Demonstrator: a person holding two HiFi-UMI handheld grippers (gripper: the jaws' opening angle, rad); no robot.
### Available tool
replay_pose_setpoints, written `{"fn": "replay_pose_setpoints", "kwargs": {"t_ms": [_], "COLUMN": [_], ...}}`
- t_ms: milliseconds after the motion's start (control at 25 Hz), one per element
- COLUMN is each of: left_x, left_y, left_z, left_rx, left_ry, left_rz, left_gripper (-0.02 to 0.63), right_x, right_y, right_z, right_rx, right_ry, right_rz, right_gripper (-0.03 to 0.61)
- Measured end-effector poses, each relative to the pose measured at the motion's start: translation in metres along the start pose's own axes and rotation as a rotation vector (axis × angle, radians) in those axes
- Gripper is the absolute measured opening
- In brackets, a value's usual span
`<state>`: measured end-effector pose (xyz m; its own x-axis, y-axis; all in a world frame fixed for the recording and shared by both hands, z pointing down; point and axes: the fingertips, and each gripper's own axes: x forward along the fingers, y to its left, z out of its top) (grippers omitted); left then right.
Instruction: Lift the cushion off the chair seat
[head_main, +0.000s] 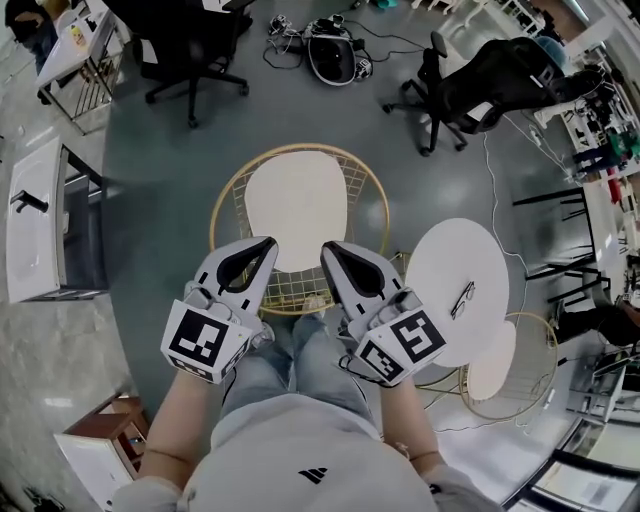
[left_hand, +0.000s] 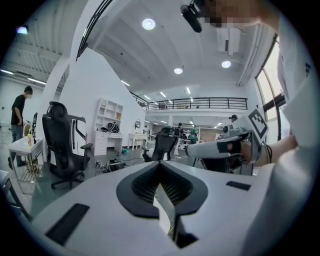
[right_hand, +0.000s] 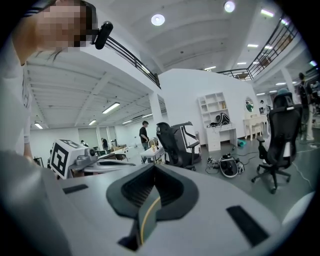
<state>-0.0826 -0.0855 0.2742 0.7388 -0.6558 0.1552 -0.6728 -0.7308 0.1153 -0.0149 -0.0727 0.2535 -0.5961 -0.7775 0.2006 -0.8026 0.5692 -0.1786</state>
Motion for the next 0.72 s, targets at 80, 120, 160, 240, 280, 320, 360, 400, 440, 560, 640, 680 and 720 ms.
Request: {"fn": "replay_pose_setpoints", "kwargs": {"t_ms": [80,120,160,240,280,320,360,400,440,560,640,680,720], "left_x": [0.0,0.001,0.002,0.007,0.009,0.012,0.015,0.019,0.023,0.034,0.042,0.046,0.05], "left_y": [0.004,0.006,0.008,0.012,0.014,0.016,0.018,0.02,0.022,0.03,0.036,0.038,0.041], "left_z": [-0.001,-0.001,-0.001,0.0,0.0,0.0,0.0,-0.001,-0.001,-0.002,-0.003,-0.005,-0.008], "left_rx": [-0.001,-0.001,-0.002,-0.003,-0.004,-0.007,-0.011,-0.018,-0.025,-0.04,-0.048,-0.051,-0.055], "left_ry": [-0.002,0.0,0.002,0.0,-0.002,-0.003,-0.004,-0.005,-0.006,-0.009,-0.006,-0.003,0.0], "left_rz": [0.015,0.023,0.032,0.055,0.068,0.082,0.096,0.11,0.124,0.172,0.197,0.208,0.218], "left_gripper": [0.011,0.011,0.011,0.011,0.011,0.011,0.011,0.011,0.011,0.011,0.011,0.011,0.011], "right_x": [0.001,0.002,0.003,0.005,0.006,0.007,0.009,0.01,0.011,0.017,0.021,0.023,0.026], "right_y": [-0.007,-0.01,-0.014,-0.024,-0.029,-0.035,-0.041,-0.048,-0.055,-0.076,-0.089,-0.096,-0.103], "right_z": [0.001,0.002,0.003,0.005,0.006,0.006,0.006,0.006,0.007,0.008,0.007,0.006,0.004], "right_rx": [0.002,0.003,0.002,0.001,0.001,0.001,0.002,0.001,-0.001,-0.006,-0.008,-0.01,-0.011], "right_ry": [-0.002,-0.002,-0.001,0.001,0.001,0.003,0.004,0.007,0.01,0.024,0.036,0.044,0.053], "right_rz": [-0.004,-0.004,-0.003,0.004,0.009,0.014,0.02,0.024,0.028,0.045,0.057,0.061,0.063], "right_gripper": [0.009,0.009,0.009,0.009,0.009,0.009,0.011,0.011,0.011,0.011,0.011,0.012,0.012]}}
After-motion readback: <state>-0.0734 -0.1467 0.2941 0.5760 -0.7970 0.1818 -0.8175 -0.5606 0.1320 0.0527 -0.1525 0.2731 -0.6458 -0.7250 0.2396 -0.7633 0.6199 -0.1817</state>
